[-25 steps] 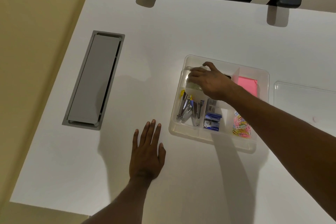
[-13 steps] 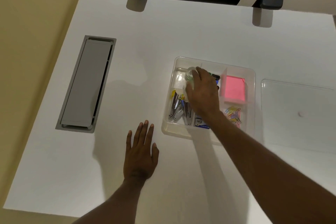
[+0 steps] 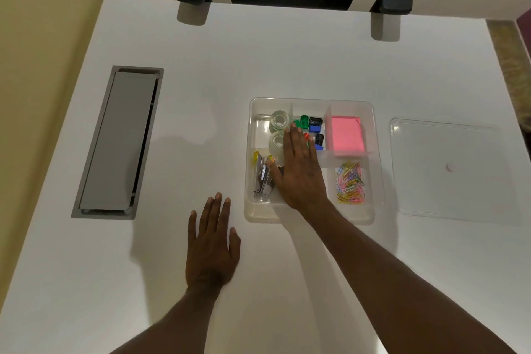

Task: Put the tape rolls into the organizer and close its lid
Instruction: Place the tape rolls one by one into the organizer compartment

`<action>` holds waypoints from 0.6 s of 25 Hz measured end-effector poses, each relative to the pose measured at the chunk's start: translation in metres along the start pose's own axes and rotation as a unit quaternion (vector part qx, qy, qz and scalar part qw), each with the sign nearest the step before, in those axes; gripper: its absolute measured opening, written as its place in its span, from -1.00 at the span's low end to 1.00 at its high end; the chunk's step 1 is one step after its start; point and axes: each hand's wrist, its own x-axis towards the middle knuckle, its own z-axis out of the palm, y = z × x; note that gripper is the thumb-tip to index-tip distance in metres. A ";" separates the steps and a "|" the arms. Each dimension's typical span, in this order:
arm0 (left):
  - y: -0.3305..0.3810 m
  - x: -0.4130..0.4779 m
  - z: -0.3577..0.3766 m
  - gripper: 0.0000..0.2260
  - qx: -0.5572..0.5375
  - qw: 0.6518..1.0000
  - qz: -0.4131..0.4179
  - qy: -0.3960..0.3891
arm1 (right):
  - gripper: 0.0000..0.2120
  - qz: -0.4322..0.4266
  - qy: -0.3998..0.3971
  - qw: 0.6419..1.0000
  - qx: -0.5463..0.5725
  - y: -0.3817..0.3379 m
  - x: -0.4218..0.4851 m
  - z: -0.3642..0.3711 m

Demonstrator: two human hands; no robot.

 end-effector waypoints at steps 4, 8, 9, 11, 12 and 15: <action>-0.001 0.000 0.002 -0.37 0.004 1.000 0.003 0.006 | -0.26 0.007 -0.005 1.000 0.013 -0.004 -0.003 0.001; -0.002 0.000 0.005 -0.37 -0.001 1.000 0.000 0.000 | -0.28 0.004 -0.005 0.999 0.042 -0.004 -0.005 -0.004; -0.002 0.000 0.006 -0.37 0.001 1.000 -0.001 -0.003 | -0.30 0.003 -0.001 0.999 0.049 -0.005 -0.009 -0.005; -0.003 0.000 0.004 -0.37 0.000 1.000 -0.003 -0.010 | -0.36 0.005 0.018 0.999 0.046 -0.005 -0.021 -0.009; -0.002 0.000 0.001 -0.37 -0.001 1.000 -0.003 -0.015 | -0.39 0.007 0.034 0.999 0.035 -0.005 -0.030 -0.012; 0.009 -0.001 -0.016 -0.39 -0.006 0.999 -0.014 -0.041 | -0.52 -0.009 0.083 0.996 -0.013 0.001 -0.058 -0.024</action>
